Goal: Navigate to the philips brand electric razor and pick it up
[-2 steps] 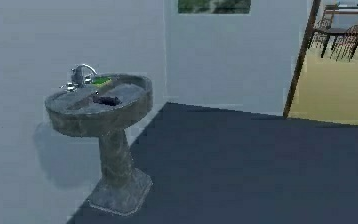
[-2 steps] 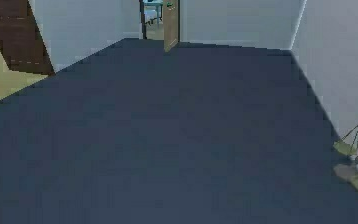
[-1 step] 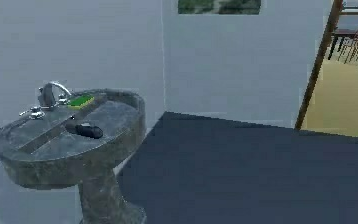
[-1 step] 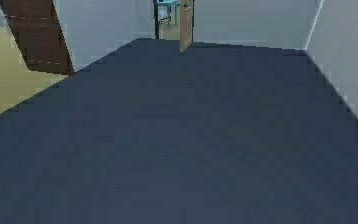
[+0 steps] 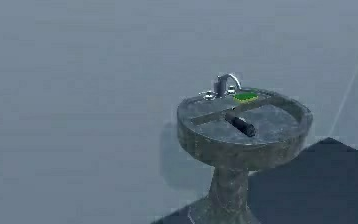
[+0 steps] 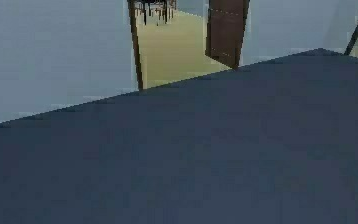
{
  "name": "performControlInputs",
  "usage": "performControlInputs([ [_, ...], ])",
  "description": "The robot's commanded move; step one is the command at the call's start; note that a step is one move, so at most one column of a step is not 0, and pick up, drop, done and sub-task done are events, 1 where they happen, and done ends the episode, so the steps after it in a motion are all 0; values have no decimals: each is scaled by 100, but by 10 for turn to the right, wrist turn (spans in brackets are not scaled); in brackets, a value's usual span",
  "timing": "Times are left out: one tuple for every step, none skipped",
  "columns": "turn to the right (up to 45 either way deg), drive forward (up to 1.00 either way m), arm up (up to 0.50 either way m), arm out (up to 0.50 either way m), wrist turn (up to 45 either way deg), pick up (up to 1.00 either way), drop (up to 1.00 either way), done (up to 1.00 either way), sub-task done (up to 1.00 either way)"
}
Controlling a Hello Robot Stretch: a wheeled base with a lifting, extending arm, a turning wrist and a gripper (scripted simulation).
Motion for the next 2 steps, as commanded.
performControlInputs([
  [-450, 0, 0, 0, 0, 0, 0, 0, 0],
  [-240, 0, 0, 0, 0, 0, 0, 0, 0],
])
